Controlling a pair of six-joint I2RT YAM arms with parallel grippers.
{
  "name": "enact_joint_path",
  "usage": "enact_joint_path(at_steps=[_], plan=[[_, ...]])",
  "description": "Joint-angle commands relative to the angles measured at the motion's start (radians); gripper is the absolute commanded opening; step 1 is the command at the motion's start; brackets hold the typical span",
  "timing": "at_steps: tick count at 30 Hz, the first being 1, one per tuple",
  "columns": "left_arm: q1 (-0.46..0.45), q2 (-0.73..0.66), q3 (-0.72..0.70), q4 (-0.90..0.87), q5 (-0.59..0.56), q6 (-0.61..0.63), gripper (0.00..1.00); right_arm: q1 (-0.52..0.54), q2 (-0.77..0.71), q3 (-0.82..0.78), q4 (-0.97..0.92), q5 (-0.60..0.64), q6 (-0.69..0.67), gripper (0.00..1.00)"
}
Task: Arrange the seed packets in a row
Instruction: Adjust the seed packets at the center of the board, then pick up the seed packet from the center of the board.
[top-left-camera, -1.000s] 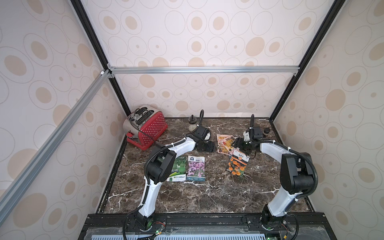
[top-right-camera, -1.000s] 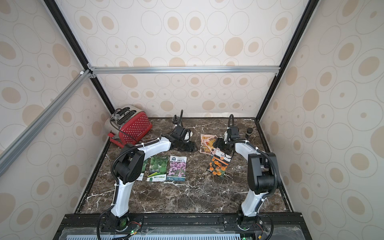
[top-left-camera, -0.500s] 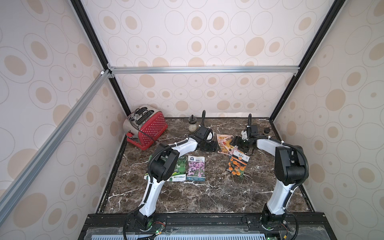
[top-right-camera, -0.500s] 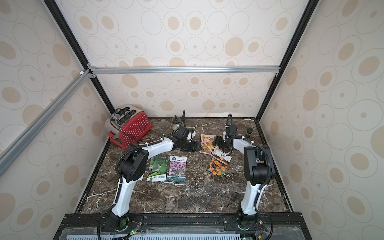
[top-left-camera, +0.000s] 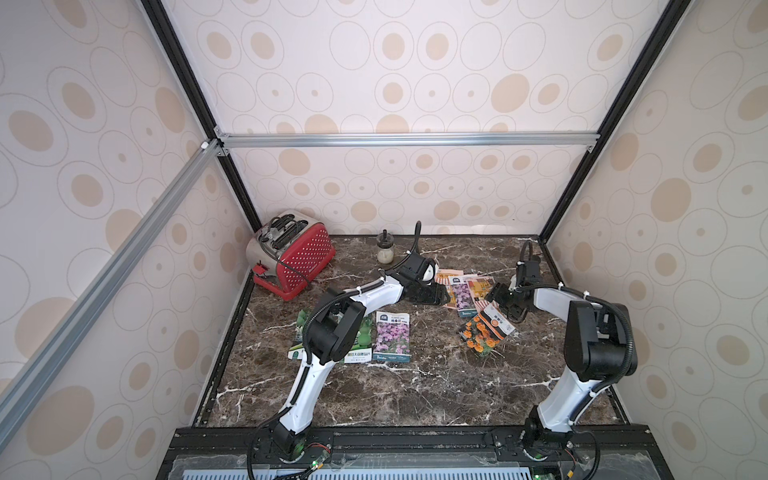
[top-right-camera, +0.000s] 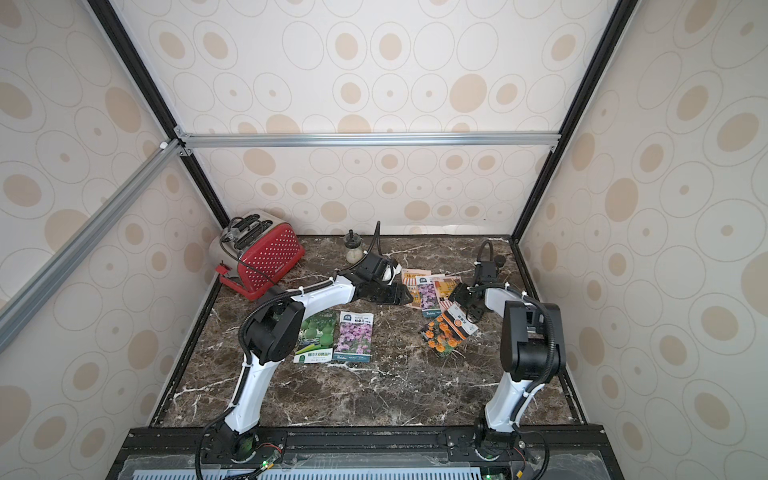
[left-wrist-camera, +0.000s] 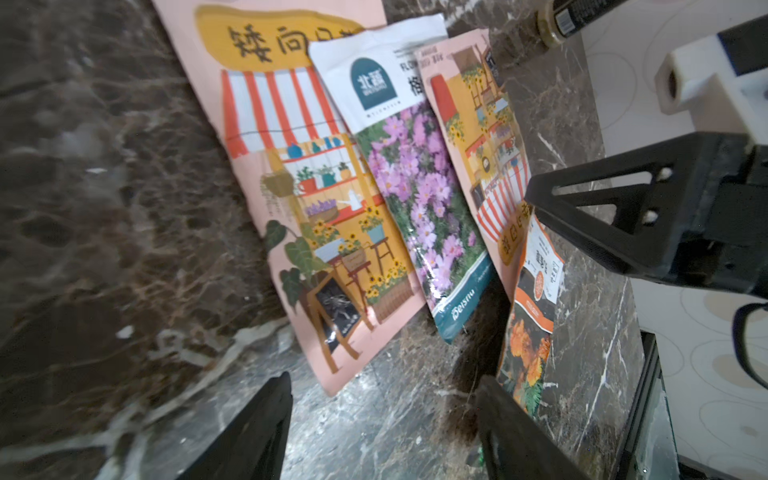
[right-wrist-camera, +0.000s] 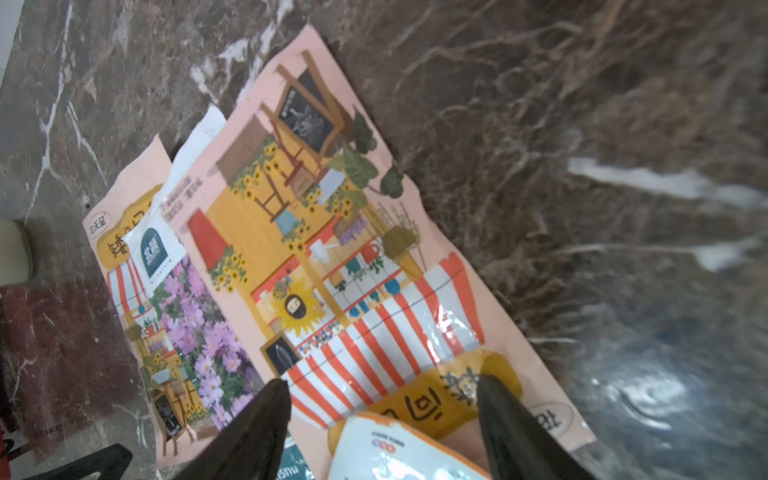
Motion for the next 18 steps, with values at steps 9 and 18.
enact_joint_path(at_steps=[9, 18], plan=[[-0.085, 0.103, 0.117, 0.071, 0.065, -0.113, 0.71, 0.024, -0.088, 0.028, 0.055, -0.092, -0.032, 0.70], [-0.085, 0.175, 0.182, 0.098, 0.058, -0.152, 0.70, 0.026, 0.078, 0.175, 0.085, -0.175, -0.037, 0.63]])
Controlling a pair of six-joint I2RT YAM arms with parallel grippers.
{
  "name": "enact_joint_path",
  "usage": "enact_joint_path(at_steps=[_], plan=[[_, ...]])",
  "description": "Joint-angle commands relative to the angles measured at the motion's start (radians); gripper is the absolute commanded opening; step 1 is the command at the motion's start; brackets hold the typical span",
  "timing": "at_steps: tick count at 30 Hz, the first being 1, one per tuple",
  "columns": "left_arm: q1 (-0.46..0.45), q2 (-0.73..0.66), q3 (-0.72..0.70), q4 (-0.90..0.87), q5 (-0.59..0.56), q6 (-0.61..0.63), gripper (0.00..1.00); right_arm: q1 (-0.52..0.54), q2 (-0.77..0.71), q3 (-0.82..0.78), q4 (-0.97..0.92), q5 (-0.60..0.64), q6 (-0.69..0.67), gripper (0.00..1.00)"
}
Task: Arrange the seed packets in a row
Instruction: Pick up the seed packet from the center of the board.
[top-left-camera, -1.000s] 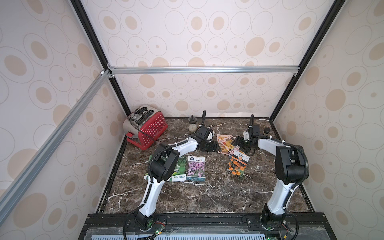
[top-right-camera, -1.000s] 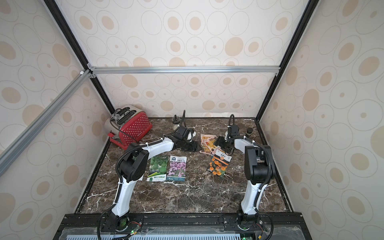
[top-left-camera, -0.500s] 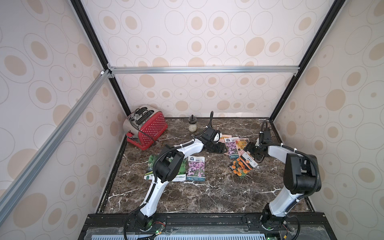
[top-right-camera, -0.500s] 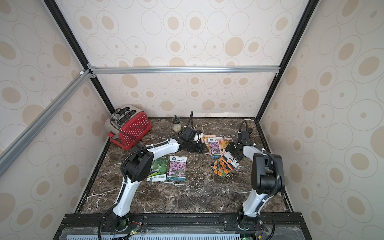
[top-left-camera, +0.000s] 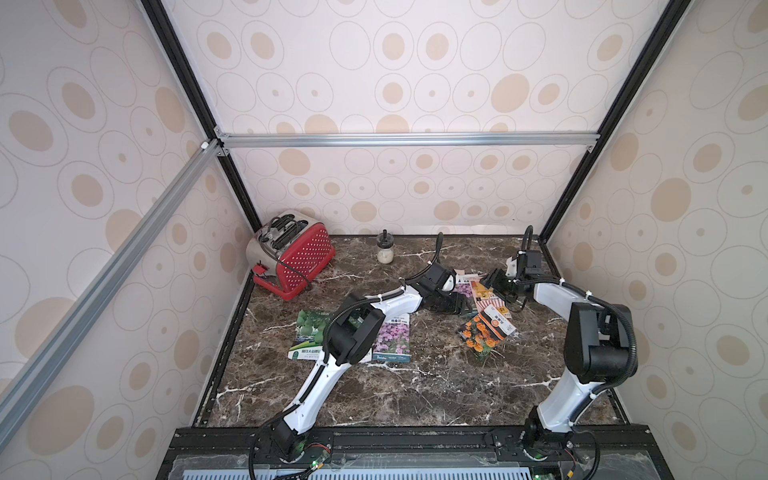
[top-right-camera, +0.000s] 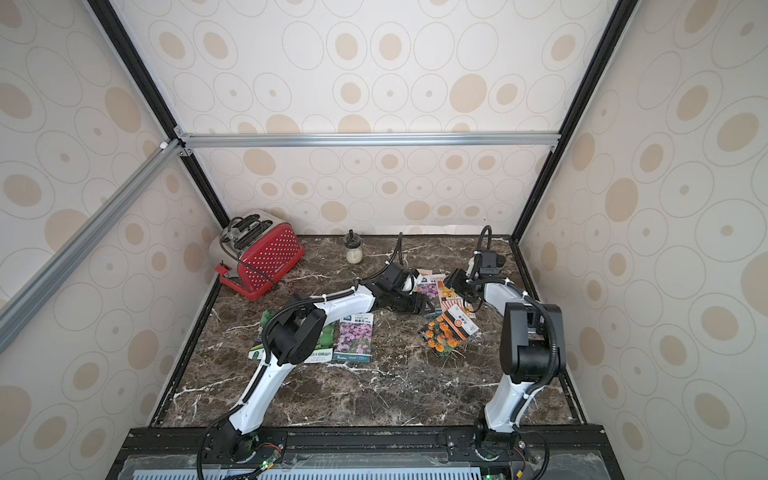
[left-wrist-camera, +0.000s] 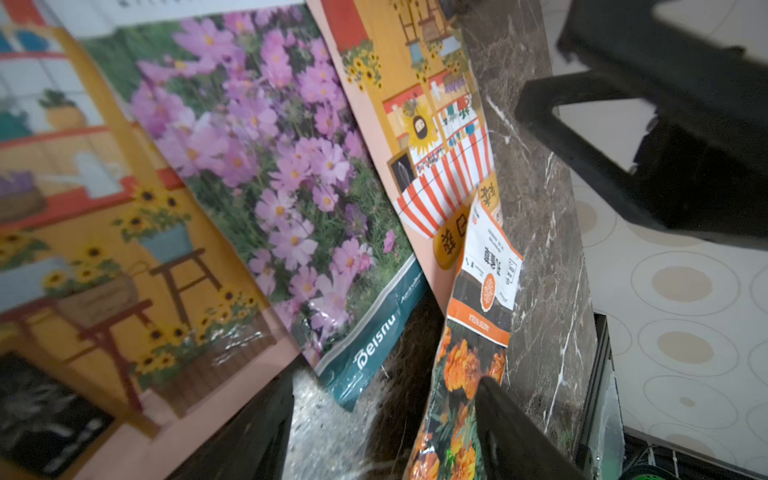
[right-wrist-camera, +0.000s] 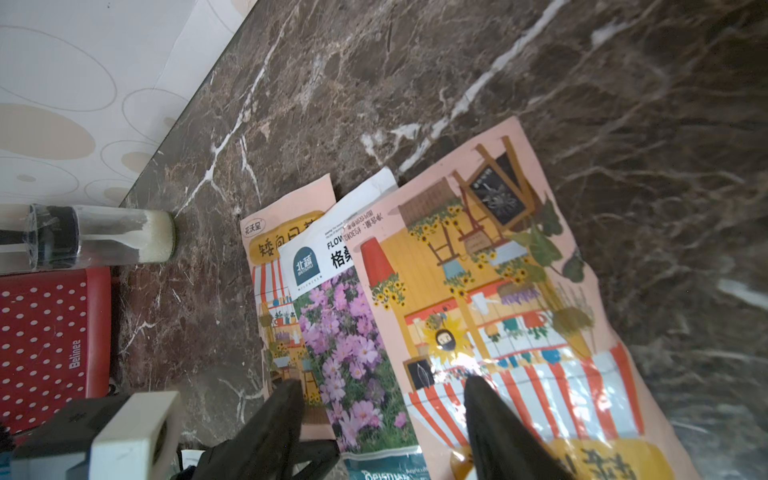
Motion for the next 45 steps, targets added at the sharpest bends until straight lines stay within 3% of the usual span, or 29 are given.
enact_joint_path(at_steps=[1, 11, 19, 22, 26, 33, 45], plan=[[0.002, 0.036, 0.059, 0.022, -0.003, -0.034, 0.70, 0.005, 0.059, 0.061, 0.021, -0.040, -0.012, 0.63], [-0.004, 0.069, 0.071, 0.025, -0.003, -0.063, 0.70, 0.055, 0.216, 0.103, 0.047, -0.039, 0.040, 0.59], [-0.008, 0.060, 0.033, 0.024, -0.010, -0.068, 0.67, 0.064, 0.235, 0.041, 0.091, -0.062, 0.118, 0.57], [-0.011, 0.070, 0.036, 0.029, -0.013, -0.071, 0.57, 0.065, 0.223, 0.026, 0.100, -0.068, 0.127, 0.57], [-0.011, 0.079, 0.055, 0.022, -0.028, -0.066, 0.29, 0.065, 0.203, 0.005, 0.118, -0.082, 0.128, 0.57], [-0.010, 0.089, 0.129, -0.029, -0.054, -0.036, 0.00, 0.067, 0.085, -0.099, 0.148, -0.068, 0.119, 0.56], [-0.008, -0.037, 0.253, -0.214, -0.105, 0.119, 0.00, 0.068, -0.296, -0.130, -0.011, 0.052, -0.002, 0.61]])
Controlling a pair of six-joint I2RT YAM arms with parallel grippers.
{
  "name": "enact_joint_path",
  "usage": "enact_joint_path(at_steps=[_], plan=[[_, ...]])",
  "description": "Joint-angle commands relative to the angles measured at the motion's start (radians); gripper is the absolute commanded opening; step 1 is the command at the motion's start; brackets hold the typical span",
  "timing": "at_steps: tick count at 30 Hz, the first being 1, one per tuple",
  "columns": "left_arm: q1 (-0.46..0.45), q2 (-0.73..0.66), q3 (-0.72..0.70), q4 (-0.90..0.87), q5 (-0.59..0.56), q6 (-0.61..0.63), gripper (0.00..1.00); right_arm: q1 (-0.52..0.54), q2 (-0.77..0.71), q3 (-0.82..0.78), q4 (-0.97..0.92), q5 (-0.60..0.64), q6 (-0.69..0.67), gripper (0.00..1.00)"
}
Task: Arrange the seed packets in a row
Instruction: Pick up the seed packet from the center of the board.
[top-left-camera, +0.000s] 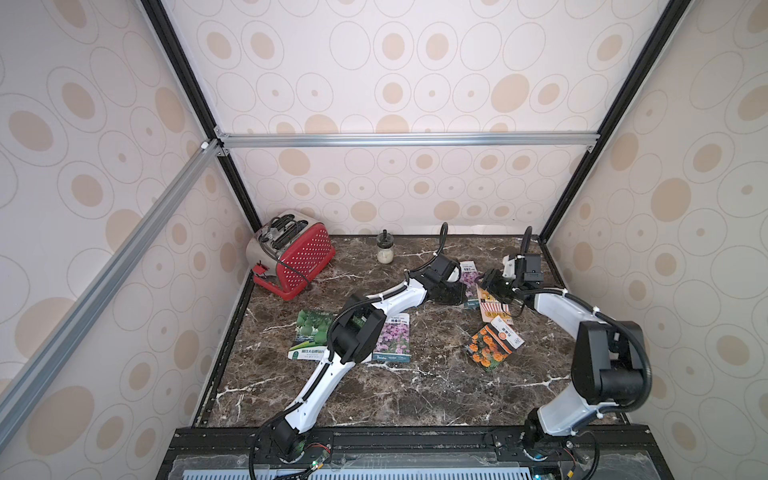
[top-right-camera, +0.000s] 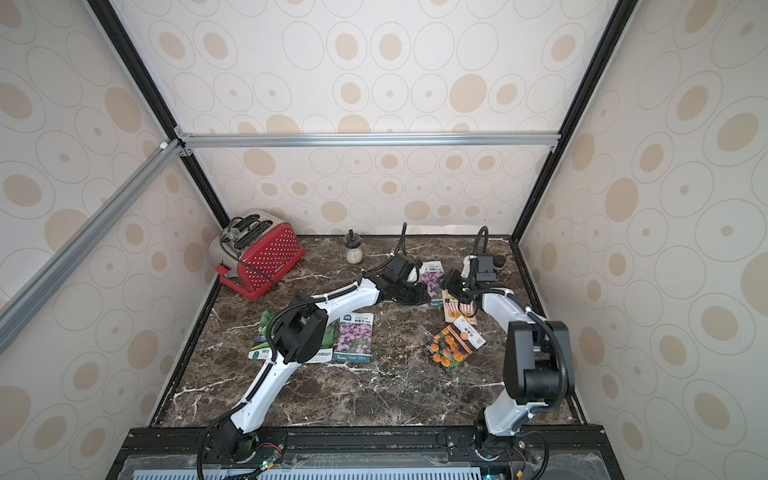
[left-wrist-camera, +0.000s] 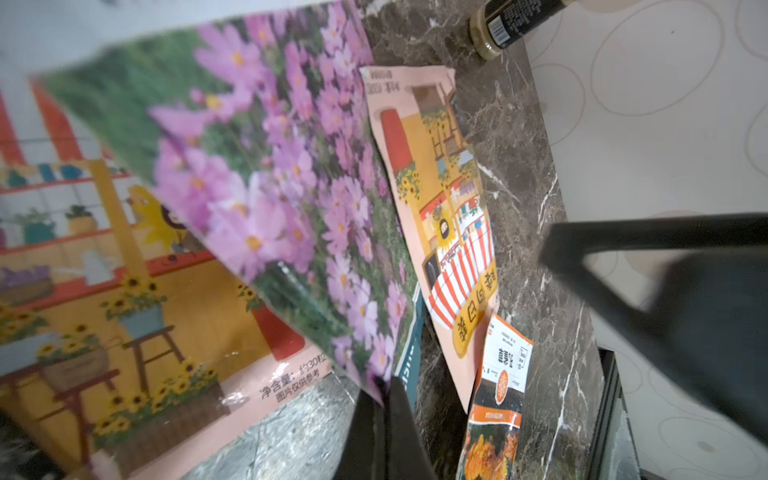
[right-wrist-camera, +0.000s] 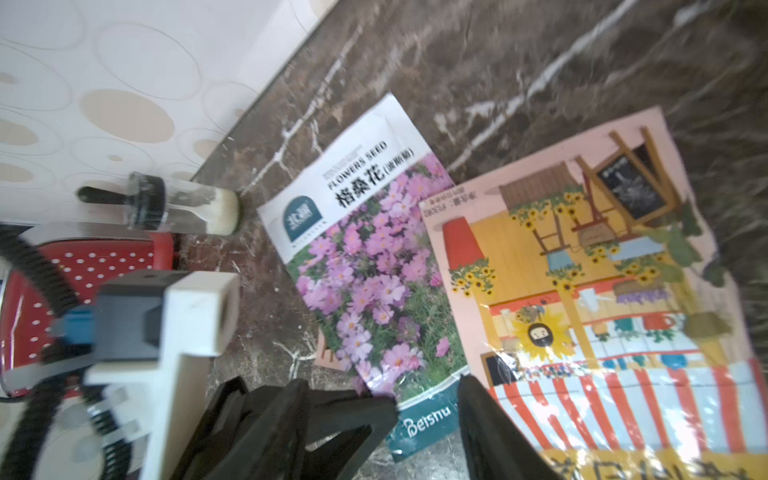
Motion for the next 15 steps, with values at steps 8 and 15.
enact_joint_path(at_steps=[8, 15], plan=[[-0.001, -0.301, -0.132, -0.171, -0.099, 0.259, 0.00, 0.007, -0.205, -0.002, -0.098, 0.067, -0.082, 0.62], [0.028, -0.556, -0.390, -0.241, -0.141, 0.318, 0.00, 0.009, -0.215, -0.022, -0.117, 0.016, -0.102, 0.62]])
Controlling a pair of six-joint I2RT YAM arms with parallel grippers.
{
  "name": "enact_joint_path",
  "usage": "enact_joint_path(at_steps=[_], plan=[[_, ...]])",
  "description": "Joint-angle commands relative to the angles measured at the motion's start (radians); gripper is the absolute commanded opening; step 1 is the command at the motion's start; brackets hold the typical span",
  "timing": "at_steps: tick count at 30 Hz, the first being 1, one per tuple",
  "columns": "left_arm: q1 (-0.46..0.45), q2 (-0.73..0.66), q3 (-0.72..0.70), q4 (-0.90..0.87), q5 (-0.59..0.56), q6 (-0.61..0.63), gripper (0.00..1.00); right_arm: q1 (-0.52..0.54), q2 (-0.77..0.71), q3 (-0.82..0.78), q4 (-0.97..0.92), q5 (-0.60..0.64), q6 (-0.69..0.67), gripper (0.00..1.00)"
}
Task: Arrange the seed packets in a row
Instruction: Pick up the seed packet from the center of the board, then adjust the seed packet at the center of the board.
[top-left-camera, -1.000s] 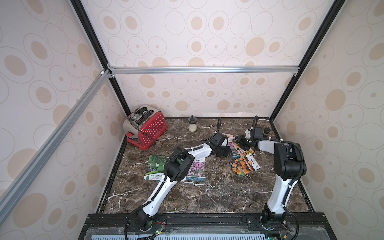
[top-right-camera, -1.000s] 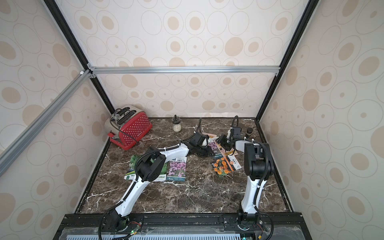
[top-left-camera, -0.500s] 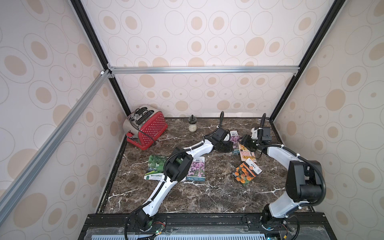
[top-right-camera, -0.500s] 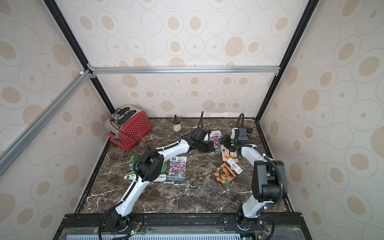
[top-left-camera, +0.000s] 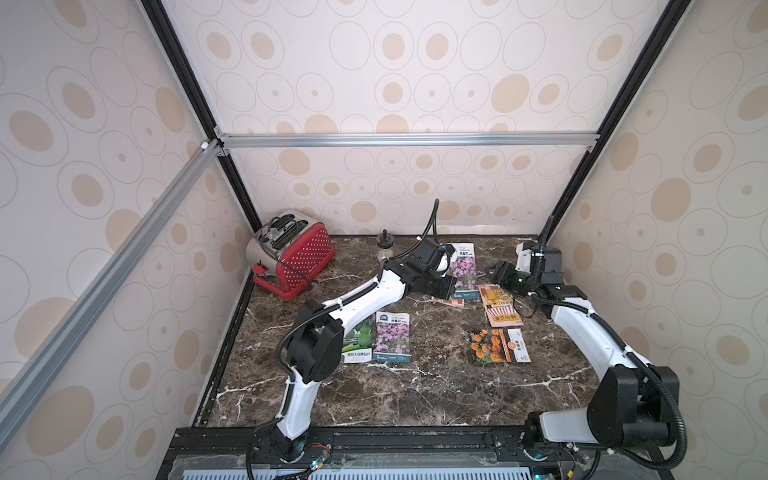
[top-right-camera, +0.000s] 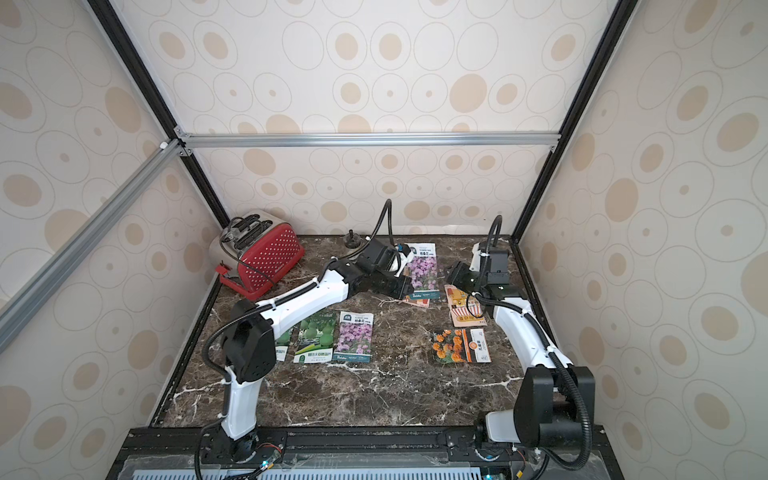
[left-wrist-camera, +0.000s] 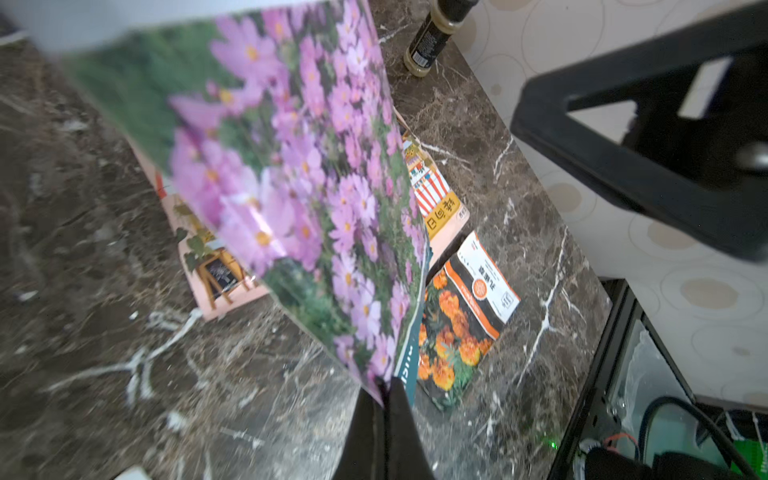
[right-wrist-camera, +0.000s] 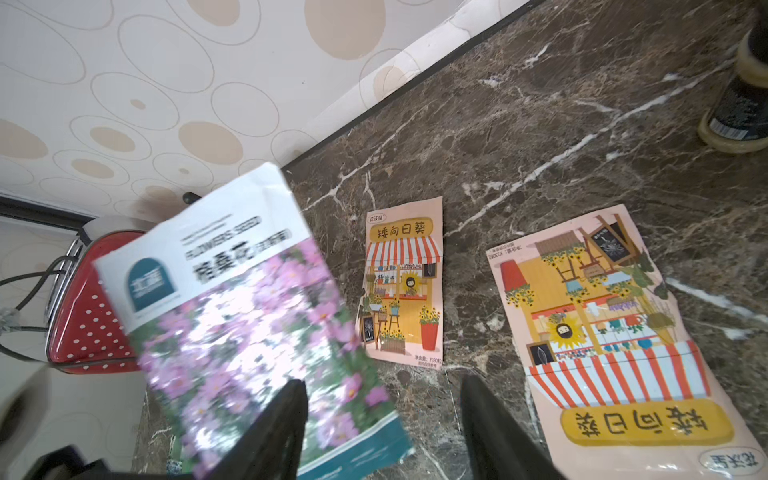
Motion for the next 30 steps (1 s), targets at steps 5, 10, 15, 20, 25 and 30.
enact_joint_path(at_steps=[5, 10, 15, 20, 25, 30], plan=[[0.076, -0.277, -0.296, -0.100, -0.038, 0.019, 0.00, 0.046, 0.040, -0.050, -0.007, -0.050, -0.028, 0.62], [0.103, -0.430, -0.462, -0.121, -0.044, -0.010, 0.00, 0.130, 0.192, -0.011, 0.065, -0.111, 0.001, 0.63], [0.104, -0.477, -0.549, -0.109, -0.018, -0.027, 0.00, 0.177, 0.401, 0.078, 0.140, -0.183, 0.062, 0.64], [0.104, -0.469, -0.598, -0.064, 0.015, -0.035, 0.00, 0.192, 0.557, 0.167, 0.180, -0.192, 0.103, 0.64], [0.099, -0.431, -0.630, 0.008, 0.051, -0.055, 0.00, 0.188, 0.629, 0.184, 0.169, -0.153, 0.106, 0.64], [0.060, -0.371, -0.615, 0.044, 0.061, -0.071, 0.00, 0.155, 0.586, 0.110, 0.154, -0.099, 0.109, 0.65]])
